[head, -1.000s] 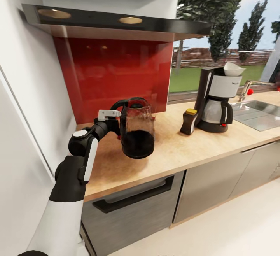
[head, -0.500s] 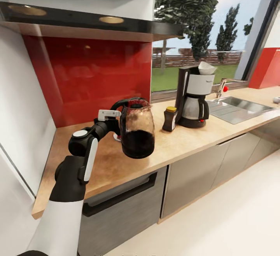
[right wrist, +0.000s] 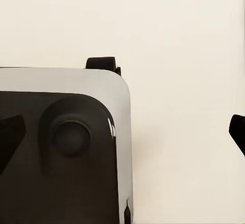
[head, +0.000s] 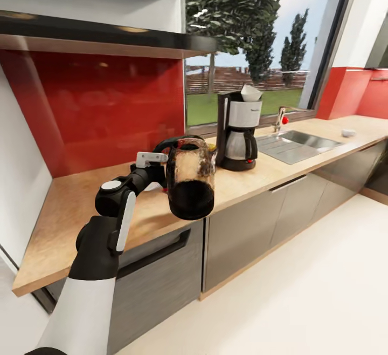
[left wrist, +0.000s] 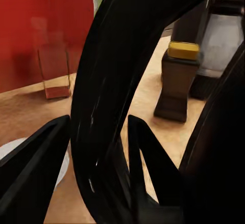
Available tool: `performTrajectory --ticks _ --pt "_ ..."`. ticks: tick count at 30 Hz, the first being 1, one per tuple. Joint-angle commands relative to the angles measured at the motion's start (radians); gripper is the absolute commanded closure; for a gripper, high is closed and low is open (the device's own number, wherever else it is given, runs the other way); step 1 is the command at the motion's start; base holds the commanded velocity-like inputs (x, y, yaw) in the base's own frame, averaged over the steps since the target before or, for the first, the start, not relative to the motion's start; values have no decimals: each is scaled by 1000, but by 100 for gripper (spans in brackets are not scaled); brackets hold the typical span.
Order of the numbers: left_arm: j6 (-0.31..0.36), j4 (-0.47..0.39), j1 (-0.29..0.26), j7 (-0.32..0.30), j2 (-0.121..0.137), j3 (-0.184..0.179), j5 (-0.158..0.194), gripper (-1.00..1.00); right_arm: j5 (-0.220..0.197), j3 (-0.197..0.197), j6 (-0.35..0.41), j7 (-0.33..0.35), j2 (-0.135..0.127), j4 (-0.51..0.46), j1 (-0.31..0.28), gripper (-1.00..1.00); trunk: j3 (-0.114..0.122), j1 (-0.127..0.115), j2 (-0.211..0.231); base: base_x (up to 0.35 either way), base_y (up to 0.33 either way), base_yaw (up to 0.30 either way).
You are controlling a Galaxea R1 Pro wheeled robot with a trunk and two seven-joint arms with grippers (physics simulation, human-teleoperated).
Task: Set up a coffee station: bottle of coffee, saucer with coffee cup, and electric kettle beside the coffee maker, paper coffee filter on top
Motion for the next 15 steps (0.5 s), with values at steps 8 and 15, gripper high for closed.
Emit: performTrajectory --ticks 8,15 --pt "4 -2 -1 -10 0 1 -7 100 -7 1 -3 6 0 1 -1 -100 -1 0 -1 -6 -6 -142" --pt "4 -3 -1 -9 0 -56 -7 100 -7 1 -3 5 0 1 -1 -100 -1 0 -1 0 0 -79"
